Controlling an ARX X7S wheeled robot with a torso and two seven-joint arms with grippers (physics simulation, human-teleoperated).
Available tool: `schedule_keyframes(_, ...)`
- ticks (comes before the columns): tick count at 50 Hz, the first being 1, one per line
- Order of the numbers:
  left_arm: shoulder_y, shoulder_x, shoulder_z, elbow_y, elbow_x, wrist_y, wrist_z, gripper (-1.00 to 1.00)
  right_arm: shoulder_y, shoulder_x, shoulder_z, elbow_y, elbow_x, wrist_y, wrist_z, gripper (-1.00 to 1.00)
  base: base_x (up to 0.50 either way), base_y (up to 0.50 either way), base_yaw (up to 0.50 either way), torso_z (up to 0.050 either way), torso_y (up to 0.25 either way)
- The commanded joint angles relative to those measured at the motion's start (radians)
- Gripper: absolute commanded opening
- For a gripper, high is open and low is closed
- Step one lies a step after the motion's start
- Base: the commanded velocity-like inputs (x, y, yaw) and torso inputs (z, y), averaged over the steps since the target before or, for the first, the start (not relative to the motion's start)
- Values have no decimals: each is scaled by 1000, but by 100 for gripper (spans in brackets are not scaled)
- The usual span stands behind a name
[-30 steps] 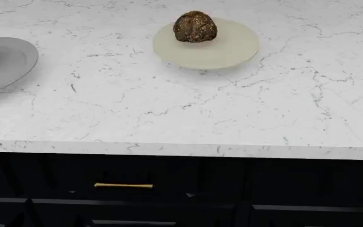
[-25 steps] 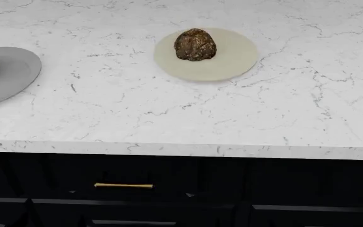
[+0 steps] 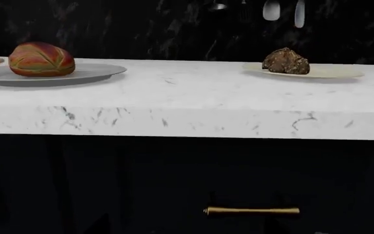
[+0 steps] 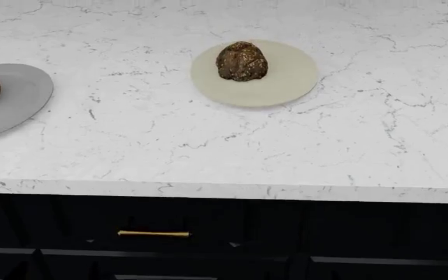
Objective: Place all breads on the cutting board.
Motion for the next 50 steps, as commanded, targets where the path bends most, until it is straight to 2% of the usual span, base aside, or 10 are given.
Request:
schedule_keyframes(1, 10, -19, 19, 14, -26, 26, -14, 100, 2, 18, -23, 1, 9, 0, 24, 100, 0, 0, 0, 50, 10)
schedule_keyframes(9, -14, -25, 26, -21, -30, -6, -35, 100, 3, 27, -35, 4, 12, -5, 36, 100, 0, 0, 0, 50, 8)
schedule_keyframes(41, -11, -59, 70, -16, -59, 13, -68, 100, 5, 61, -77, 3, 40, -13, 71, 100, 0, 0, 0, 50, 7)
schedule_keyframes(50, -9, -67, 83, -15, -60, 22, -76, 100, 8, 69, -89, 4, 39, -7, 81, 100, 0, 191, 0, 0, 0)
